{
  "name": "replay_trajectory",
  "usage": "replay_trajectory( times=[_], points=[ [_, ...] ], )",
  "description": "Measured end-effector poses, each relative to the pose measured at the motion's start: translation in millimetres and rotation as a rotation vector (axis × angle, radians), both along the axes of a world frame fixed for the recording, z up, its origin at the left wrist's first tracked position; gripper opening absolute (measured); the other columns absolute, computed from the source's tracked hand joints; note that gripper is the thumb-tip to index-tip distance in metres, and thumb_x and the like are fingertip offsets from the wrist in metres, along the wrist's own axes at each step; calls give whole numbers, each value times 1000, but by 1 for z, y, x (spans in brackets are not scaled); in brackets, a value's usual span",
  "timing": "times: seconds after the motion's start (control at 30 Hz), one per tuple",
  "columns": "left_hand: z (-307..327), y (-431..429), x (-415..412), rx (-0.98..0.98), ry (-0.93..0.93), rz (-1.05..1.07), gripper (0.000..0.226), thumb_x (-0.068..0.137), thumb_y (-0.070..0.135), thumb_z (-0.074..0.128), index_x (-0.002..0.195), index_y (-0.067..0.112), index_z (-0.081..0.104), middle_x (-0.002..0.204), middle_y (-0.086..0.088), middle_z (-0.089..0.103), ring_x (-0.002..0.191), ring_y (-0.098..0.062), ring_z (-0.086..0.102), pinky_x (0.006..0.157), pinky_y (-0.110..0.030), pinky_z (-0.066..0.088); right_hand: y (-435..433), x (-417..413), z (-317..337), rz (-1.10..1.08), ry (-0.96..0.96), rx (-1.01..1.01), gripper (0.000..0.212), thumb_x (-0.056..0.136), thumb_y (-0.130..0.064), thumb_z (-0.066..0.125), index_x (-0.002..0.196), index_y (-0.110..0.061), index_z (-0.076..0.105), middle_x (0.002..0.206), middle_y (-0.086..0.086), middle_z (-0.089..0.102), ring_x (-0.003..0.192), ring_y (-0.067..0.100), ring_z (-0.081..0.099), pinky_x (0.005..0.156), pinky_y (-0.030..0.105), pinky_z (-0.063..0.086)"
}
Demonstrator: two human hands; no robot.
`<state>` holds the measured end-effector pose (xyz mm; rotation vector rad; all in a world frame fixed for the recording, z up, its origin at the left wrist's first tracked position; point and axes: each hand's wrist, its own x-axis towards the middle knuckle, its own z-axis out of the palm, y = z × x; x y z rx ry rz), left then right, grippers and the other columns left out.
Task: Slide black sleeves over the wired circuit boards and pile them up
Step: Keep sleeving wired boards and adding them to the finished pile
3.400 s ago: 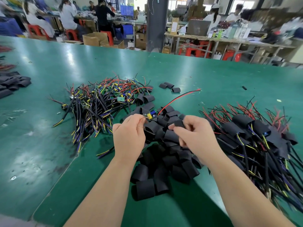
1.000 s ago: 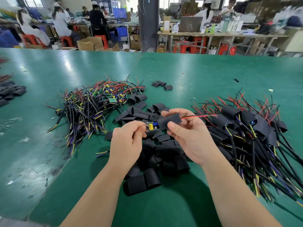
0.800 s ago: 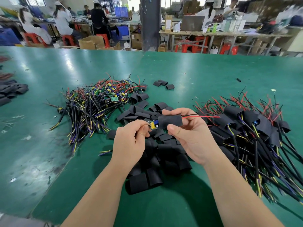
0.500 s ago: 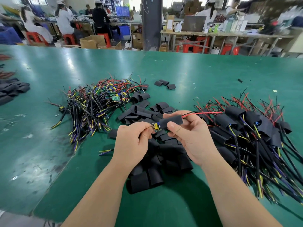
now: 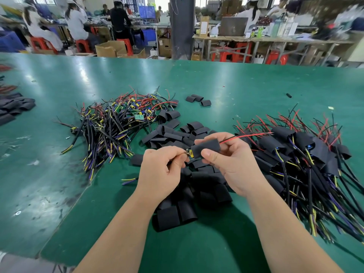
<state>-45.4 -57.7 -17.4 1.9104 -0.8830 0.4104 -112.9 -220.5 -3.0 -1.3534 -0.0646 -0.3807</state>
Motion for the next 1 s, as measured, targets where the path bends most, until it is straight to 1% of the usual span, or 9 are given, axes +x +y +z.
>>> replay_trajectory(
  times=[0.13,0.2,0.3,0.53,0.63,0.73,0.8,0.9,1.0],
  points=[
    [0,3,0,18,-13,14,18,85,16,55,74,14,69,60,10,61,56,-11,58,66,-52,48,5,0,-2,70,63,75,25,69,-13,73,92,-13,63,104,11,73,85,20,68,68,27,55],
    [0,4,1,30,-19,12,18,85,15,55,73,14,69,60,9,62,56,-17,60,66,-54,47,7,0,-2,4,95,-8,23,69,-16,73,90,-13,63,98,10,74,79,18,67,66,27,55],
    [1,4,1,55,-31,23,17,84,15,56,72,15,69,60,10,62,59,-14,60,71,-53,46,9,1,-2,-70,88,-109,19,76,-4,73,89,-12,63,93,9,75,74,15,67,66,27,55],
    [-1,4,2,54,4,8,17,85,18,55,74,16,68,59,11,62,60,-8,61,76,-48,46,5,-1,2,28,12,-145,38,74,12,72,89,-23,66,105,6,73,96,22,70,80,28,56],
    [0,3,3,61,35,-63,19,86,17,54,74,14,68,59,11,62,60,-4,60,70,-32,50,0,-2,3,38,19,-155,37,73,14,71,90,-18,64,104,6,74,95,21,71,77,26,56],
    [1,2,3,49,67,-103,19,86,14,53,73,12,67,59,12,61,61,-4,60,60,-12,43,-1,-3,3,80,20,-110,42,70,14,71,87,-25,67,107,7,73,98,23,70,80,28,55],
    [0,4,3,58,75,-117,19,85,12,53,70,16,64,58,12,59,60,-6,58,57,-13,42,0,-4,2,103,40,-142,40,69,11,73,90,-21,65,109,7,73,101,25,69,85,32,55],
    [0,6,3,79,56,-102,23,81,13,54,66,29,56,56,9,57,55,-12,53,53,-22,40,3,-3,1,17,86,-342,36,70,4,79,95,-18,64,105,2,74,100,27,68,89,37,53],
    [0,4,3,45,81,-87,20,84,17,55,67,24,60,56,7,60,54,-14,55,52,-26,43,6,-2,0,-19,113,-269,38,72,2,79,101,-17,64,105,8,73,98,30,68,87,40,55]
  ],
)
